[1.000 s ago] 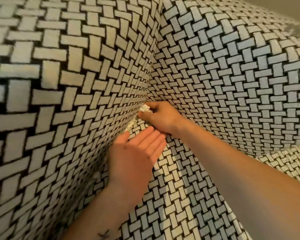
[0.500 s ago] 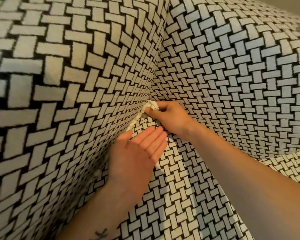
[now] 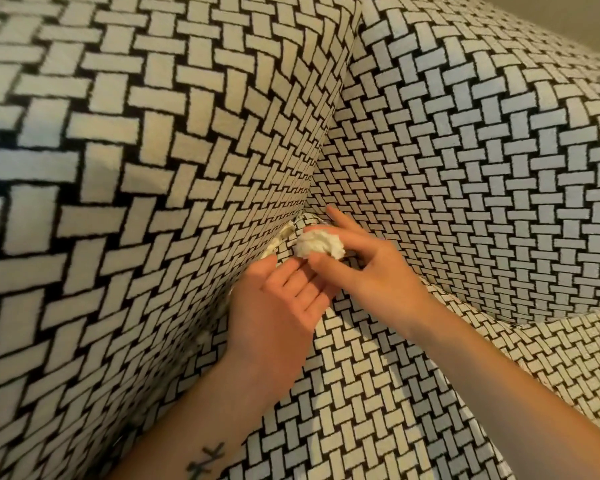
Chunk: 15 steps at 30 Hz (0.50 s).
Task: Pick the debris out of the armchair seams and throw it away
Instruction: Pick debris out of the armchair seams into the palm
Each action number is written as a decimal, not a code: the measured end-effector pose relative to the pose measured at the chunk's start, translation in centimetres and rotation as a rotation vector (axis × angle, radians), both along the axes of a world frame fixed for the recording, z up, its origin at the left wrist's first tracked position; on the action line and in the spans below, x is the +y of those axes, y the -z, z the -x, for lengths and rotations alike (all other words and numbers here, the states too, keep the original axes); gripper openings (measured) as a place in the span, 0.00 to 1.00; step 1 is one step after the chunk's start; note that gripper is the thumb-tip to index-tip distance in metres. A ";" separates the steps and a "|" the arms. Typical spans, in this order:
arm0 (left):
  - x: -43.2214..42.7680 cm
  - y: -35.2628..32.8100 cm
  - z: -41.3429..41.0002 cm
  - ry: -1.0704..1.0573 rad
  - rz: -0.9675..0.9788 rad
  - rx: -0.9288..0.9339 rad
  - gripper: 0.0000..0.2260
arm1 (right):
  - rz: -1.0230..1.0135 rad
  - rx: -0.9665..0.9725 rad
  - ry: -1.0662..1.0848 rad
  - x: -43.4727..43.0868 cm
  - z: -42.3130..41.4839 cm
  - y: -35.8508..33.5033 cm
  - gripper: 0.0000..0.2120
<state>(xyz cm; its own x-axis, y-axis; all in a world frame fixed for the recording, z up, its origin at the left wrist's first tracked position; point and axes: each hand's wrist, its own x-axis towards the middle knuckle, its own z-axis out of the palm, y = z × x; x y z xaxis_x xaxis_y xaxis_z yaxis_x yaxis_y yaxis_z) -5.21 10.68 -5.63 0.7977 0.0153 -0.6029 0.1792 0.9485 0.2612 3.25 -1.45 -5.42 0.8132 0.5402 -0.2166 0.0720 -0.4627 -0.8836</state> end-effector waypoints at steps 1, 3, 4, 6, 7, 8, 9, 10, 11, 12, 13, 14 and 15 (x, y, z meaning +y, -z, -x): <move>-0.1 -0.1 -0.1 -0.020 0.008 0.009 0.17 | 0.066 -0.009 -0.054 -0.1 0.5 -0.2 0.19; -0.1 -0.4 -0.1 -0.066 0.002 0.029 0.13 | 0.162 -0.011 -0.129 -0.2 1.3 -0.5 0.26; -0.1 -0.4 -0.1 -0.071 -0.026 0.035 0.12 | 0.172 0.002 -0.139 -0.4 1.6 -0.7 0.29; -0.1 -0.5 -0.1 -0.058 -0.073 0.034 0.12 | 0.130 0.035 -0.133 -0.9 1.8 -1.2 0.30; -0.2 -0.5 -0.1 -0.058 -0.076 0.030 0.13 | 0.103 0.056 -0.115 -1.0 1.7 -1.5 0.29; -0.2 -0.4 -0.1 -0.065 -0.070 0.023 0.14 | 0.082 0.066 -0.081 -1.0 1.4 -1.6 0.26; -0.2 -0.4 -0.1 -0.072 -0.062 0.017 0.14 | 0.071 0.061 -0.032 -1.0 0.9 -1.5 0.23; -0.2 -0.4 -0.1 -0.075 -0.059 0.014 0.13 | 0.073 0.043 0.018 -0.9 0.3 -1.2 0.21; -0.2 -0.3 -0.1 -0.068 -0.069 0.011 0.13 | 0.093 0.007 0.047 -0.7 -0.5 -0.9 0.20; -0.1 -0.1 -0.1 -0.051 -0.089 0.004 0.13 | 0.131 -0.034 0.048 -0.3 -1.2 -0.4 0.20; 0.0 0.0 -0.1 -0.035 -0.110 -0.006 0.12 | 0.176 -0.069 0.025 0.2 -1.9 -0.1 0.19; 0.0 0.1 -0.1 -0.029 -0.127 -0.017 0.13 | 0.216 -0.092 -0.003 0.8 -2.5 0.3 0.19; 0.1 0.2 -0.1 -0.031 -0.139 -0.017 0.14 | 0.247 -0.107 -0.026 1.3 -3.0 0.5 0.19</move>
<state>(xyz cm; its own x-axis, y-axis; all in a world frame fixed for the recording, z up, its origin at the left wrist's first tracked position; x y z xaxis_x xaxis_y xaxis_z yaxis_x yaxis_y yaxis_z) -5.07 10.77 -5.83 0.8055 0.1229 -0.5797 0.1444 0.9080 0.3932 6.25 -0.10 -5.94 0.8249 0.5030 -0.2579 0.1739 -0.6600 -0.7309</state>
